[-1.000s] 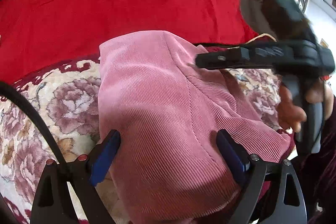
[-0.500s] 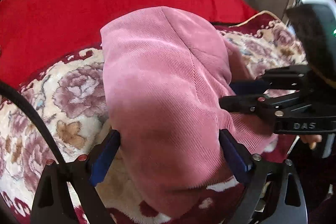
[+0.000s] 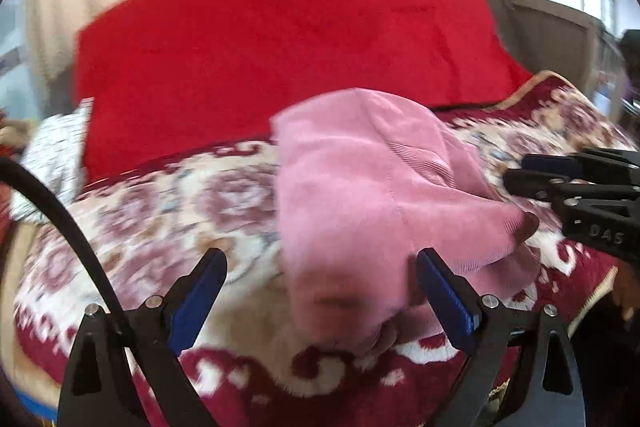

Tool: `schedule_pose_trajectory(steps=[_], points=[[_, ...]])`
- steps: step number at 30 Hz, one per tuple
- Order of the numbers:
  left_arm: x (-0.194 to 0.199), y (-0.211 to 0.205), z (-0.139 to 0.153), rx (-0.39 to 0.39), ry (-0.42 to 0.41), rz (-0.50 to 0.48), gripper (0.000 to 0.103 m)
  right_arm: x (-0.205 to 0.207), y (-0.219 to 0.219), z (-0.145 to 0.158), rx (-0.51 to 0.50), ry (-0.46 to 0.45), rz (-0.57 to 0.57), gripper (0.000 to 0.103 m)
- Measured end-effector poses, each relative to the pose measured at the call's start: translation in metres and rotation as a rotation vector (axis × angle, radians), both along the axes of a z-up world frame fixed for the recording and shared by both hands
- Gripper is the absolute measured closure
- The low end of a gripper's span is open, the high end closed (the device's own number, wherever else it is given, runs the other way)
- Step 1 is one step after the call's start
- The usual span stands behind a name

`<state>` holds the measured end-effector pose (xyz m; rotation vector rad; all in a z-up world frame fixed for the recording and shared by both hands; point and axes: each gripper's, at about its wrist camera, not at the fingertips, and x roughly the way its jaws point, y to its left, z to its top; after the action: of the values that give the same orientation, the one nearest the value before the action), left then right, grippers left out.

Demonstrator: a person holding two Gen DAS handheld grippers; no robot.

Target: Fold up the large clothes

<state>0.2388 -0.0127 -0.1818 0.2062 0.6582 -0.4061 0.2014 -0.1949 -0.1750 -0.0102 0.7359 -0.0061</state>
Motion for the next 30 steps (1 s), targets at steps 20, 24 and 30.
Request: schedule_pose_trajectory(steps=[20, 24, 30], points=[[-0.119, 0.044, 0.119, -0.095, -0.300, 0.233, 0.007, -0.106, 0.020, 0.112, -0.124, -0.260, -0.105, 0.068], [-0.139, 0.044, 0.140, -0.106, -0.355, 0.240, 0.005, -0.124, 0.024, 0.127, -0.130, -0.294, -0.108, 0.068], [-0.164, 0.042, 0.162, -0.100, -0.432, 0.256, 0.005, -0.149, 0.027, 0.145, -0.119, -0.333, -0.114, 0.067]])
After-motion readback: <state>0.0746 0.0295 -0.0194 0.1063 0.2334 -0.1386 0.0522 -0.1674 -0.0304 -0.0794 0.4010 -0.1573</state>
